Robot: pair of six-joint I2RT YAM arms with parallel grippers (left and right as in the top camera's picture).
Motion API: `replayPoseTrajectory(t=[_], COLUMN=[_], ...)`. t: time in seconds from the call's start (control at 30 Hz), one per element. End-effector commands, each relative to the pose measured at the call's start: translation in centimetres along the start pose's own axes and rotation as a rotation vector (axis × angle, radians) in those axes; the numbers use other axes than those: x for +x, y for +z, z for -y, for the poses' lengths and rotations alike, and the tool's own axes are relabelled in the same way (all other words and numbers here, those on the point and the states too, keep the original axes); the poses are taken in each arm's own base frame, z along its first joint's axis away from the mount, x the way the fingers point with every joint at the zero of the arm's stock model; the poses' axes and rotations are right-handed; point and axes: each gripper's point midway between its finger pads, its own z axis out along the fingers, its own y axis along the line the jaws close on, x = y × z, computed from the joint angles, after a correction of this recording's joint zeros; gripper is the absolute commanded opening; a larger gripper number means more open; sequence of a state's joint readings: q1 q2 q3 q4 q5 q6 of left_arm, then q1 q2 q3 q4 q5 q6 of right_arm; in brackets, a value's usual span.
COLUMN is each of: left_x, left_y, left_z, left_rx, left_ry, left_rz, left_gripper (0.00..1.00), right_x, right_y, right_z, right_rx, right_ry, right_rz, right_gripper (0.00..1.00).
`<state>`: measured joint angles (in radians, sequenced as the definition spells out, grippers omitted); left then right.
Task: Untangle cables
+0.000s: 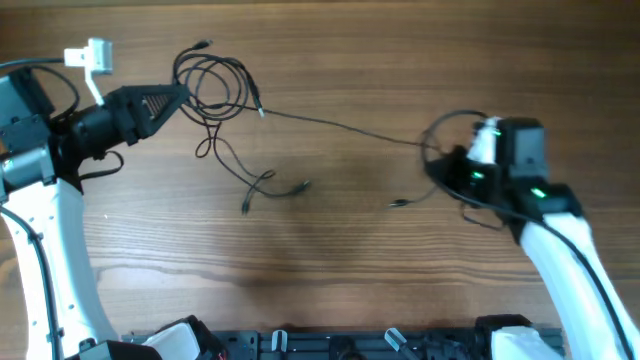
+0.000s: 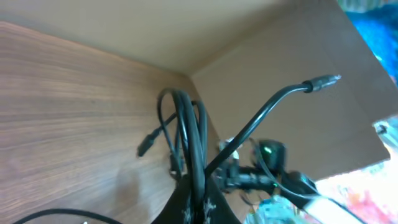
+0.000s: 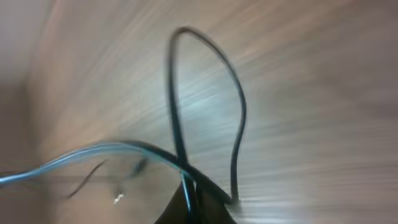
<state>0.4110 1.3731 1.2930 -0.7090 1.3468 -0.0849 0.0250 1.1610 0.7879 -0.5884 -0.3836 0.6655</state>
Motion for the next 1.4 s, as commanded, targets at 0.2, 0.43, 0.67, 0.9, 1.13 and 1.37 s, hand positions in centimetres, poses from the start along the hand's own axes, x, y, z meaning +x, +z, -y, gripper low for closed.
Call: replayPoseTrajectory(t=[0.2,0.43,0.67,0.9,1.13,1.37], left_x=[1.0,3.4,5.8,8.4,10.4,10.7], left_y=[0.9,4.2,7.0,9.2,10.6,11.2], left_z=[1.0,3.5,4.4,6.3,7.8,4.1], left_rx=[0.010,0.087,0.072,0.115,0.145,-0.093], left_ry=[-0.046,-0.070,-0.048,-0.016,0.006,0.019], left_rz=[-0.035,-0.150,-0.243,-0.334,-0.401,-0.383], left_gripper=[0.04,0.05,0.07,0.06,0.05,0.04], right_x=[-2.0,0.9,4.8,7.1,8.3,7.3], right_y=[-5.5,-4.2,-5.4,-4.3,-2.2,-0.6], right_z=[-0.2,-6.3,-16.4,-21.9,-23.5,-22.2], right_rx=[-0.031,-0.322,-0.730,-0.928,-0.976,-0.917], right_ry=[-0.086,-0.347,-0.556,-0.507,-0.432,-0.375], right_rz=[0.194,0.038,-0.041,-0.144,-0.224,-0.238], right_gripper=[1.00,1.00,0.70,0.56,0.49,0.05])
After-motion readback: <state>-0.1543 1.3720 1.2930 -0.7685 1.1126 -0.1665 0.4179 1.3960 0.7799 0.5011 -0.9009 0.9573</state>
